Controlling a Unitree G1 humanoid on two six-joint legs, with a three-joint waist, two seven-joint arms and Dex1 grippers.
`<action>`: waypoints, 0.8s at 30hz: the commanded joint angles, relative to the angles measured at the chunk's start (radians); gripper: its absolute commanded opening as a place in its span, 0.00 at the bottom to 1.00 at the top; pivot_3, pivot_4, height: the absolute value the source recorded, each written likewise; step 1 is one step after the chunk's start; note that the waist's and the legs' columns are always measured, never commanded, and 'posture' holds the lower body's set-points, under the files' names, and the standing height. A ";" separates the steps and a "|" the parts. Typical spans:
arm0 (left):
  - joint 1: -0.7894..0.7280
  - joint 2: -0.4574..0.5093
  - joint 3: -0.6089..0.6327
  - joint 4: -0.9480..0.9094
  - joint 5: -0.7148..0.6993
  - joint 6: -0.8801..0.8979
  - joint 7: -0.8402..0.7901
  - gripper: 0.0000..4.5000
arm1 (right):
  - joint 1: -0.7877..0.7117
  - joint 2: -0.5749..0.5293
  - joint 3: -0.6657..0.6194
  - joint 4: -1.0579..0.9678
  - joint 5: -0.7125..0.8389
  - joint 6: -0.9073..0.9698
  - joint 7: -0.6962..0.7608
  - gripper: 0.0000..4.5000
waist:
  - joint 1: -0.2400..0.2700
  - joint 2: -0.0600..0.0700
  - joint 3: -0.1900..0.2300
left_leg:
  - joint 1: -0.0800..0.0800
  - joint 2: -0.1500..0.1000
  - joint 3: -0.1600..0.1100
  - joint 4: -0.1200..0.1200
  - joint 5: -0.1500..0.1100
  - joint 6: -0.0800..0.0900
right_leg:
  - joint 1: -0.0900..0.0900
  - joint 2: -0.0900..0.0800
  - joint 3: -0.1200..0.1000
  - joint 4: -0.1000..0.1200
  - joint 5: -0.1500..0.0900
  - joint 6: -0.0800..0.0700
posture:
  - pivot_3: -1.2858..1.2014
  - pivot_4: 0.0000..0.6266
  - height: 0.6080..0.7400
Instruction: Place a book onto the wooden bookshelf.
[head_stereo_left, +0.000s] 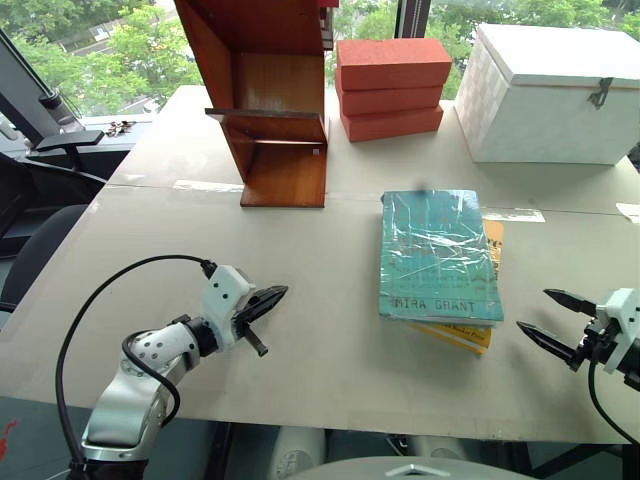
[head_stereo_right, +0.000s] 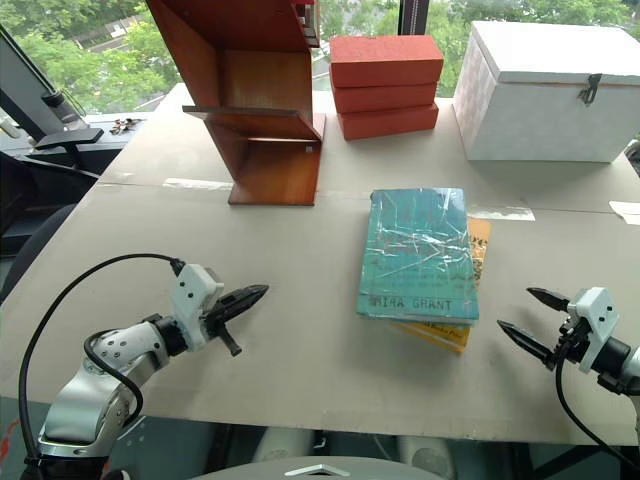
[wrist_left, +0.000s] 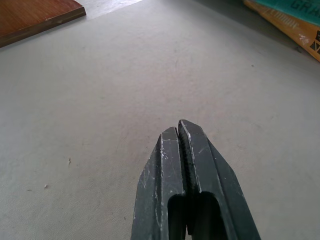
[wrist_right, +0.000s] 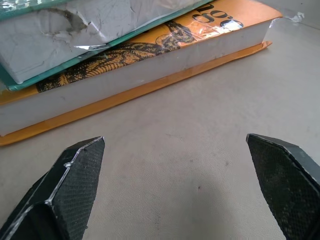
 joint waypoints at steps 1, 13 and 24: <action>-0.009 0.008 0.007 -0.010 0.006 -0.022 -0.005 0.01 | 0.005 -0.003 -0.025 -0.030 0.019 0.010 -0.009 1.00 | 0.000 0.000 0.000 | 0.000 0.000 0.000 0.000 0.000 0.000 | 0.000 0.000 0.000 0.000 0.000 0.000 | 0.52 0.24 0.85; -0.019 0.004 -0.002 -0.001 0.015 -0.030 -0.009 0.01 | 0.002 -0.007 -0.032 -0.018 0.014 -0.006 -0.013 1.00 | -0.006 -0.006 -0.003 | -0.001 0.006 0.037 -0.006 -0.001 0.001 | -0.022 0.003 0.031 0.003 0.005 -0.003 | 0.52 0.24 0.85; -0.048 0.022 -0.001 0.013 0.018 -0.059 -0.046 0.01 | -0.021 0.004 -0.061 -0.028 0.051 0.018 -0.053 1.00 | -0.003 -0.006 -0.003 | -0.001 0.005 0.026 -0.004 -0.001 0.001 | -0.017 0.003 0.021 0.003 0.003 0.000 | 0.52 0.24 0.85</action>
